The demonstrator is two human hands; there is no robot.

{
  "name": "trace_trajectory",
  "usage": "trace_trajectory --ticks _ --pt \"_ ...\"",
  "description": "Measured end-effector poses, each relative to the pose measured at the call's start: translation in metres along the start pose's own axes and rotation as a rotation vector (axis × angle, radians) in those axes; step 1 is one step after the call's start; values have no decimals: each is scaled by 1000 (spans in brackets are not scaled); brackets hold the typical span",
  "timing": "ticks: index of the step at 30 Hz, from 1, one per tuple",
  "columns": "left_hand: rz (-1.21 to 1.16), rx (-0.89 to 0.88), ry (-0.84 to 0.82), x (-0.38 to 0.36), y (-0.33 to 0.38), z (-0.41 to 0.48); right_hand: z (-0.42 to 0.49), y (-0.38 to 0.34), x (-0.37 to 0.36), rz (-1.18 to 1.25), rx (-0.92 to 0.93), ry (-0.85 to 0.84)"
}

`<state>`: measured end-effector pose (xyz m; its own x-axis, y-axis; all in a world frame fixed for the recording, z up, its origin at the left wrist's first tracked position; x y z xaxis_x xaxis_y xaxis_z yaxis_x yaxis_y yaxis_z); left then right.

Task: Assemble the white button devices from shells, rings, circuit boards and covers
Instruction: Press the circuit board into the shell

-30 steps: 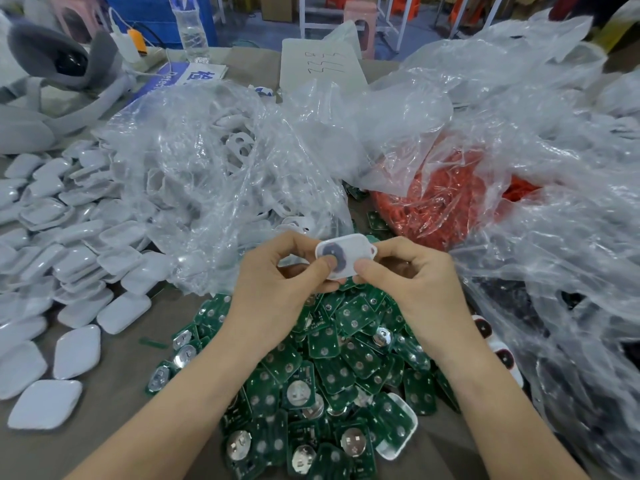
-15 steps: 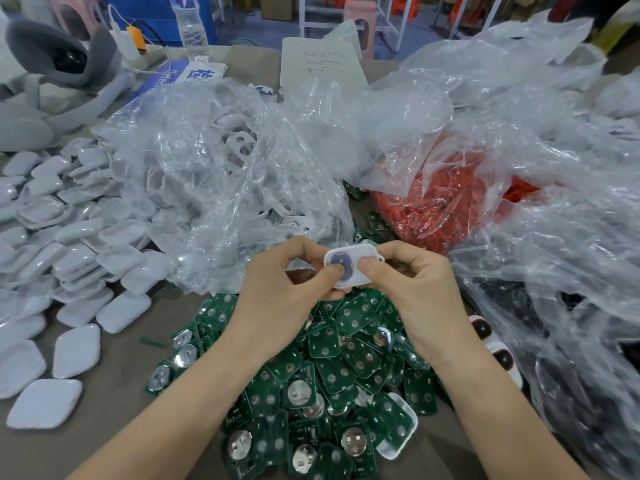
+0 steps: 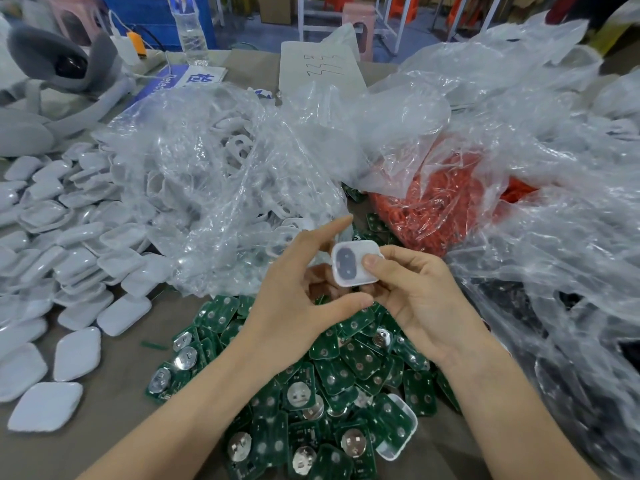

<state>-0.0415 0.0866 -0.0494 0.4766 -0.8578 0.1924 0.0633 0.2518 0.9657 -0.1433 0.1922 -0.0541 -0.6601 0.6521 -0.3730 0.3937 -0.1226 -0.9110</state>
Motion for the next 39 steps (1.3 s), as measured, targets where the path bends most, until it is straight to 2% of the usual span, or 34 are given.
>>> trace_trajectory --ticks 5,10,13,15,18,20,26,33,39 --pt "53 -140 52 2 7 -1 -3 -2 -4 30 -68 -53" --pt "36 -103 82 4 6 -4 -4 0 -5 13 -83 -71" --pt "-27 -112 81 3 9 -4 -5 -2 -5 -93 -30 -73" --pt "-125 -110 75 5 10 -3 -4 -7 -1 -199 43 15" --pt "-205 -88 45 6 9 -1 -3 -16 18 -328 201 285" --pt "-250 -60 15 4 7 0 -3 -22 26 -266 258 348" --pt "-331 9 -38 0 3 1 -3 -33 22 -10 267 74" --pt "-283 18 -44 0 -1 2 -5 -33 19 -323 248 0" --pt "-264 9 -35 0 -1 3 -11 -41 20 -452 280 -32"
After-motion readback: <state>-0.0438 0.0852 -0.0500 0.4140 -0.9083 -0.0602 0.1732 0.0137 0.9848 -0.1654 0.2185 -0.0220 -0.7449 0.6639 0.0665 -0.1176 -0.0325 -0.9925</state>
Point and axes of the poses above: each hand's wrist, its own z-axis towards the middle knuckle, its own x-axis out of the back of the hand, y = z × x, the point moved 4 cm from there along z, towards the middle knuckle
